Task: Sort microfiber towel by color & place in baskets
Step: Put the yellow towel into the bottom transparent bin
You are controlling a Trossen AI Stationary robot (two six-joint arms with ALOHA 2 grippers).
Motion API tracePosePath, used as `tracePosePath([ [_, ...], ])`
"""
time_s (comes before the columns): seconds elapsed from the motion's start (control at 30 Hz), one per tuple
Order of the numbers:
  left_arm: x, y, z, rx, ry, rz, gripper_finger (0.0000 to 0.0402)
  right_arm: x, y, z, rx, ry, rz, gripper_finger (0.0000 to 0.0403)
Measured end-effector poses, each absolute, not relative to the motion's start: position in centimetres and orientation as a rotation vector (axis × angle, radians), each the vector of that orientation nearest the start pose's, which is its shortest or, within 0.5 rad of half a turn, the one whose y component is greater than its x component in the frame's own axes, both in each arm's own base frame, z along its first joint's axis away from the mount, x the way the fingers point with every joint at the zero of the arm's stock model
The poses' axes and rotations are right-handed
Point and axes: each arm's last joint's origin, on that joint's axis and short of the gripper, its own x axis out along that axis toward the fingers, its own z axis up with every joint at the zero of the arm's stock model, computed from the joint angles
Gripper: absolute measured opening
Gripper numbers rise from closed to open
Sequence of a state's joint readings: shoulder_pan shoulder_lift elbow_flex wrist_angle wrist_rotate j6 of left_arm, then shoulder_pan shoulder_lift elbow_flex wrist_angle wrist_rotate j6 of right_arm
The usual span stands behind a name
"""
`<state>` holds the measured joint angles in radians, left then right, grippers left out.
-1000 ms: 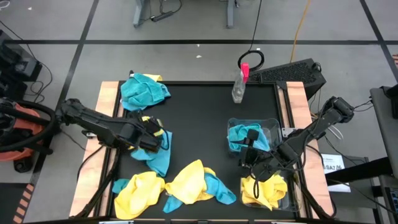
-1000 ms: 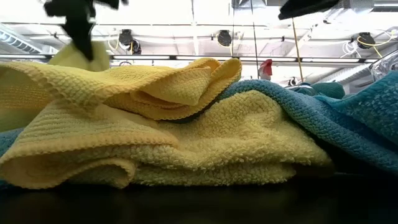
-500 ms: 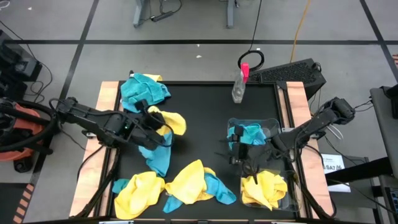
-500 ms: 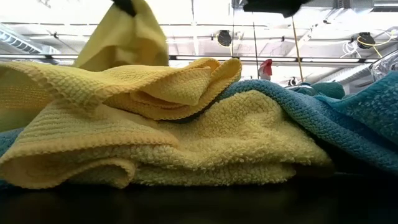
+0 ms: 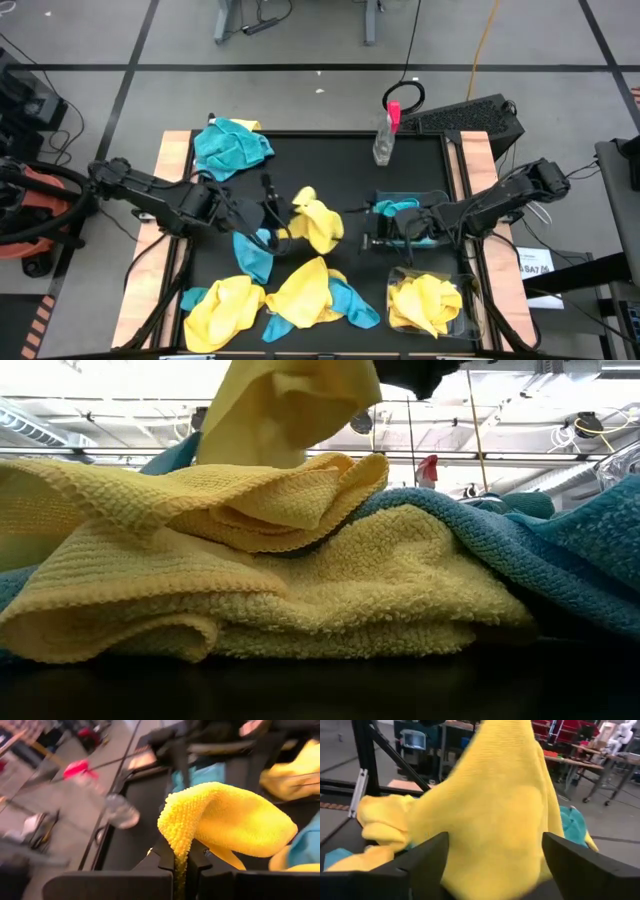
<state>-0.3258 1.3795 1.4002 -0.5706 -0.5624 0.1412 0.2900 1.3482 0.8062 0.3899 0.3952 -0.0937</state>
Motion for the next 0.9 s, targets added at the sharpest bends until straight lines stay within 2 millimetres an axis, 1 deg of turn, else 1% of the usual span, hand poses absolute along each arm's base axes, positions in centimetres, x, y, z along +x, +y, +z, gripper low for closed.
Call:
tracePosePath([
  [0.1,29.4,-8.1,37.7,0.399,0.478,0.144,0.0004,29.5,7.2,26.7,-0.133,0.124,-0.050,0.0339],
  [0.2,30.7,-8.3,36.9,0.422,0.481,0.082,0.0004,30.4,7.0,26.2,-0.122,0.090,-0.014,0.0347],
  [0.4,32.7,-9.0,35.7,0.439,0.444,-0.050,0.0004,32.0,6.2,24.7,-0.121,0.060,-0.004,0.0343],
  [0.5,33.2,-9.2,35.3,0.458,0.436,-0.088,0.0004,32.6,5.9,24.0,-0.106,0.050,0.051,0.0340],
  [0.6,33.5,-9.3,35.1,0.468,0.429,-0.111,0.0004,33.0,5.7,23.6,-0.101,0.042,0.060,0.0331],
  [0.67,33.7,-9.3,34.9,0.468,0.435,-0.118,0.0004,33.3,5.8,23.4,-0.104,0.029,0.070,0.0314],
  [0.73,33.8,-9.1,34.8,0.464,0.441,-0.126,0.0004,33.6,5.9,23.2,-0.111,0.025,0.095,0.0282],
  [0.83,33.9,-8.8,34.9,0.460,0.441,-0.115,0.0007,34.4,6.1,23.1,-0.121,0.023,0.120,0.0212],
  [0.9,33.9,-8.6,34.8,0.447,0.448,-0.109,0.0016,34.8,6.2,23.0,-0.127,0.028,0.132,0.0155],
])
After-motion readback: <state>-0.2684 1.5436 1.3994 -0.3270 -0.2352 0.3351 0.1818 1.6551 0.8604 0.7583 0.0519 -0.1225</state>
